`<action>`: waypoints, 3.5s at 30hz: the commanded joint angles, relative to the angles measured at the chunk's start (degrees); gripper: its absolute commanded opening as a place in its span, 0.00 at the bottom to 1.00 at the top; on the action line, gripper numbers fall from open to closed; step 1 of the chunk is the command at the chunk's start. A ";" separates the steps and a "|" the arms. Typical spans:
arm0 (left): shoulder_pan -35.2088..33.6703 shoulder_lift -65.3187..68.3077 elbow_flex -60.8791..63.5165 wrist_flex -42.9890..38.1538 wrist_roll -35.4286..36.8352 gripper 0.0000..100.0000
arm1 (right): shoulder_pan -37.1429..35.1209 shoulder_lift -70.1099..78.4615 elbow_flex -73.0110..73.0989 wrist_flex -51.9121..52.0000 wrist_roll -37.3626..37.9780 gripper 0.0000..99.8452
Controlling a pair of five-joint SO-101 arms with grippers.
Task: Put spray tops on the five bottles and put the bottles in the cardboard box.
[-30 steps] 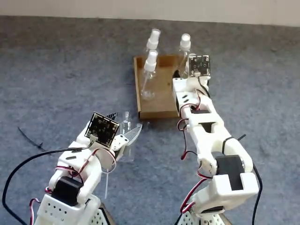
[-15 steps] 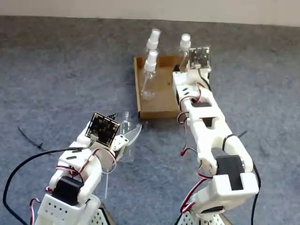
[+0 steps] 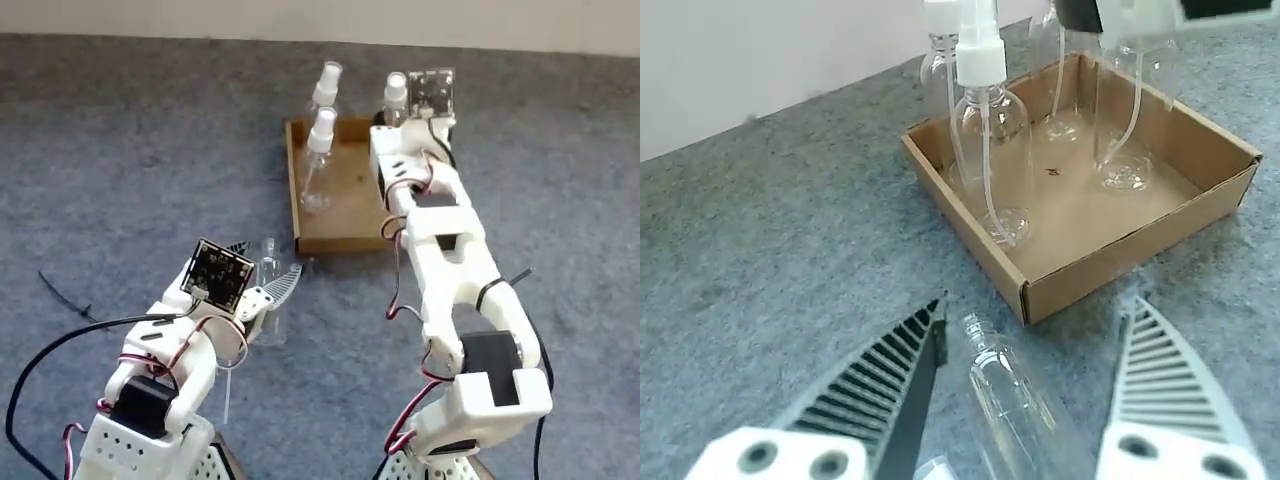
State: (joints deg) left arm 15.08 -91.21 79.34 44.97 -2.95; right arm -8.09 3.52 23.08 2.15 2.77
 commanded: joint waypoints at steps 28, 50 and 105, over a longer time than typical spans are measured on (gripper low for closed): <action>-31.34 1.36 -12.35 2.73 -3.96 0.24 | -24.92 -32.13 -7.69 61.85 -3.52 0.28; -62.29 39.25 -30.11 2.02 -19.43 0.25 | -38.64 -4.09 -4.26 53.05 -20.31 0.28; -17.98 65.63 -38.90 21.71 -3.08 0.24 | 41.71 4.88 -3.82 56.92 36.31 0.01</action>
State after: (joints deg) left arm -3.91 -32.31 45.23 66.15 -6.73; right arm 32.09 6.95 19.91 62.46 38.55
